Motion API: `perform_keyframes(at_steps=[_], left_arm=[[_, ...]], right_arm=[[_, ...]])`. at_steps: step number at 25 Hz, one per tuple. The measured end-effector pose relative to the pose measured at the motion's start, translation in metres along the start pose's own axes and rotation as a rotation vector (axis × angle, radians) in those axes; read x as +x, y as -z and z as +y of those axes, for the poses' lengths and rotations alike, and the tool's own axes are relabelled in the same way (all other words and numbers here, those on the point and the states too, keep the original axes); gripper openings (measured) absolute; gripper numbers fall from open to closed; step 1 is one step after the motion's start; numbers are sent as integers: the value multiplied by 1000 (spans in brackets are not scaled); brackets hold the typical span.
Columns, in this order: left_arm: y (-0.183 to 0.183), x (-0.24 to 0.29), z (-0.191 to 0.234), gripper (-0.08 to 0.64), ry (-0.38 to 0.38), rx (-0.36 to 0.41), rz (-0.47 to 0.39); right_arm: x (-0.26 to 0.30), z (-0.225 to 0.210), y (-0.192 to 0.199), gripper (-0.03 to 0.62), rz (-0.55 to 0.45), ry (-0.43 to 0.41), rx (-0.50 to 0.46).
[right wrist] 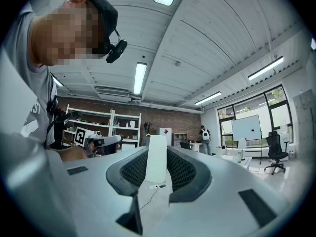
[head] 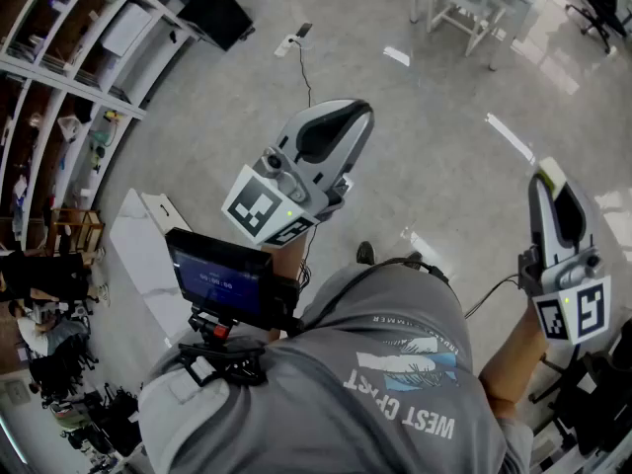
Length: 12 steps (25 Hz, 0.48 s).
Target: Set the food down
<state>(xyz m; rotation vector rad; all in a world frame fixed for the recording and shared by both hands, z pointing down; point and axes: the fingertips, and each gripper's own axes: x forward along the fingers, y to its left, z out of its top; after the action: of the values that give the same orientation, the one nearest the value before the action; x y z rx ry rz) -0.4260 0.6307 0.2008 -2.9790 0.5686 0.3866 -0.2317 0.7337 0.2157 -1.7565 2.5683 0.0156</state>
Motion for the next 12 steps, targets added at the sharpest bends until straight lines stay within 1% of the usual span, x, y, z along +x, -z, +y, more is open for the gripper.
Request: perform_keyframes(at_steps=[5, 9, 12], left_arm=[[13, 3, -1, 12, 23, -54, -11], [13, 10, -6, 12, 42, -36, 19], [13, 11, -7, 12, 40, -31, 22]], right_arm=[[2, 0, 3, 101, 8, 7, -2], [4, -3, 3, 101, 7, 3, 0], [4, -4, 2, 101, -2, -2, 9]])
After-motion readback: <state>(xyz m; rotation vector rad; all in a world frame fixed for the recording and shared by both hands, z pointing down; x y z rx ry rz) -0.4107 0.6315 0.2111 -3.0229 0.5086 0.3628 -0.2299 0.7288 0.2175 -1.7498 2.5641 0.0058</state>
